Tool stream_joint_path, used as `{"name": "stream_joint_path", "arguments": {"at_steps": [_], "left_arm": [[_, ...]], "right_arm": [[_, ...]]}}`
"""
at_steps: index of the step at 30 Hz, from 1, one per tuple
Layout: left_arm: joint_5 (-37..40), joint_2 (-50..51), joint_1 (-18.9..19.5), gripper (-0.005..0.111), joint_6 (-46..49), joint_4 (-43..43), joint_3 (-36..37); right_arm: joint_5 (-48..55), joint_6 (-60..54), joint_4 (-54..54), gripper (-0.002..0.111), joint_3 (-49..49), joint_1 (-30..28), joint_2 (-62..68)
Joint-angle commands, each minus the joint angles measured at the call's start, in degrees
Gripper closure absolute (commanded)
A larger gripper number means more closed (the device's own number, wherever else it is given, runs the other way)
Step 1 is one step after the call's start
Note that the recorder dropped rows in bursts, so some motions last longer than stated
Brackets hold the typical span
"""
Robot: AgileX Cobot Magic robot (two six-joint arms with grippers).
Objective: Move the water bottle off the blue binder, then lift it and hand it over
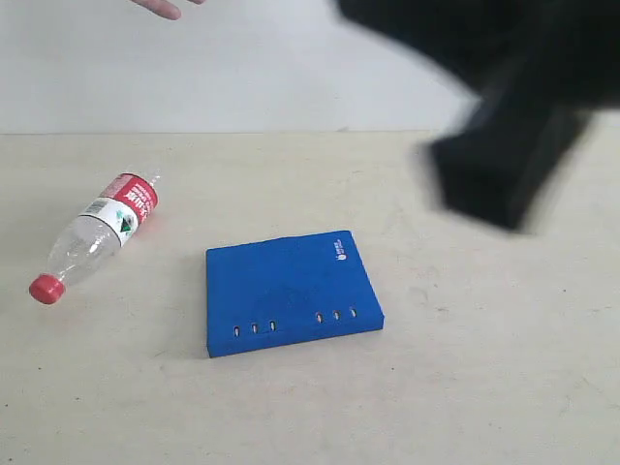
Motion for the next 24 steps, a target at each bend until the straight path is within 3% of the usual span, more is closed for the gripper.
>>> {"name": "stream_joint_path", "arguments": {"at_steps": [1,7,13,16,21,24], "left_arm": [[-0.16,-0.02,-0.41,0.102,0.34,0.26,-0.04],[-0.16,-0.02,-0.41,0.102,0.34,0.26,-0.04],[-0.16,-0.02,-0.41,0.102,0.34,0.26,-0.04],[-0.16,-0.02,-0.41,0.102,0.34,0.26,-0.04],[-0.16,-0.02,-0.41,0.102,0.34,0.26,-0.04],[-0.16,-0.02,-0.41,0.102,0.34,0.26,-0.04]], "right_arm": [[4.46,-1.31,2.77,0.108,8.93,-0.05,-20.82],[15.03,-6.31,6.15,0.108,21.38,-0.05,-38.81],[6.37,-17.68,13.11,0.108,28.25,-0.05,-44.22],[10.41,-31.48,23.16,0.108,29.43,-0.05,-43.82],[27.5,-64.97,49.31,0.108,29.85,-0.01,-39.63],[24.64,-72.23,53.15,0.108,29.85,-0.01,-34.47]]}}
